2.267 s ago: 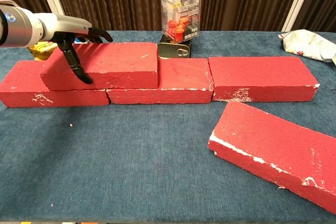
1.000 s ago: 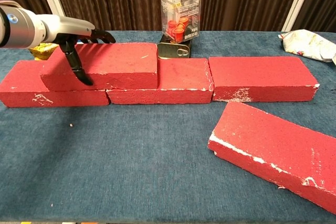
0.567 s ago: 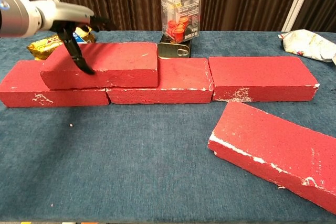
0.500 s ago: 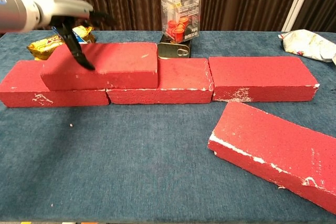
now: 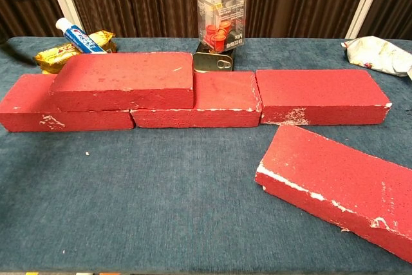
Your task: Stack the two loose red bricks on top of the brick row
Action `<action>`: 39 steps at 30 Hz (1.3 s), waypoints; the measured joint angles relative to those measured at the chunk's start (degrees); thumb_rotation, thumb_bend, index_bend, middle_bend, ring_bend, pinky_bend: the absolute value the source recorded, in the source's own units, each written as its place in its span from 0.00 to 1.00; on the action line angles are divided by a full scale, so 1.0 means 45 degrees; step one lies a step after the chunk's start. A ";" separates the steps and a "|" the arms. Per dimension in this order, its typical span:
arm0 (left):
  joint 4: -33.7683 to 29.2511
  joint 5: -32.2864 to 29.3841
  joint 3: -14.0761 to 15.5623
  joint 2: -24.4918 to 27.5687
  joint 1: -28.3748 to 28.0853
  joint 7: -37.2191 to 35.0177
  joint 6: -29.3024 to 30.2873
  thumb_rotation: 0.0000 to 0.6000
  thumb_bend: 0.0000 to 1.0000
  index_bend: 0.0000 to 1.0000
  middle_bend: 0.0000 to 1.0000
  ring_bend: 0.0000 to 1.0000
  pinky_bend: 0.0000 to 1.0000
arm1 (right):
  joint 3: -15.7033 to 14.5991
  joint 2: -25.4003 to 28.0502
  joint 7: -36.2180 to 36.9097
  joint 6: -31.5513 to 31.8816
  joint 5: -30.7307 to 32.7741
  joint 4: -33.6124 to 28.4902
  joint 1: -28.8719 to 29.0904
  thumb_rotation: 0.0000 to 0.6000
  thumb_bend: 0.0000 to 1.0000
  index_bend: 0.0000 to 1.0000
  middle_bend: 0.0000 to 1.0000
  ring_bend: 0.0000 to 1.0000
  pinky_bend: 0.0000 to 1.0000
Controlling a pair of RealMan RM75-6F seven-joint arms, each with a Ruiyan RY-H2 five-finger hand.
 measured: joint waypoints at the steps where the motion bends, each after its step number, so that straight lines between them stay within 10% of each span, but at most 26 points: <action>1: -0.0005 0.0283 0.0180 0.0071 0.0284 -0.0106 0.0130 1.00 0.00 0.00 0.00 0.00 0.00 | -0.0092 -0.0093 -0.0081 -0.0051 -0.0059 -0.0145 -0.0004 1.00 0.06 0.00 0.00 0.00 0.00; 18: 0.1274 0.2804 0.1098 0.1056 0.2696 -0.2837 -0.0493 1.00 0.00 0.00 0.00 0.00 0.00 | -0.1215 -0.2365 -0.2115 -0.0599 -0.0543 -0.2437 -0.0162 1.00 0.00 0.00 0.00 0.00 0.00; 39: 0.1921 0.2924 0.0706 0.0740 0.3268 -0.2343 -0.1187 1.00 0.00 0.00 0.00 0.00 0.00 | -0.1893 -0.4820 -0.3609 -0.0758 -0.1182 -0.0688 -0.0470 1.00 0.00 0.00 0.00 0.00 0.00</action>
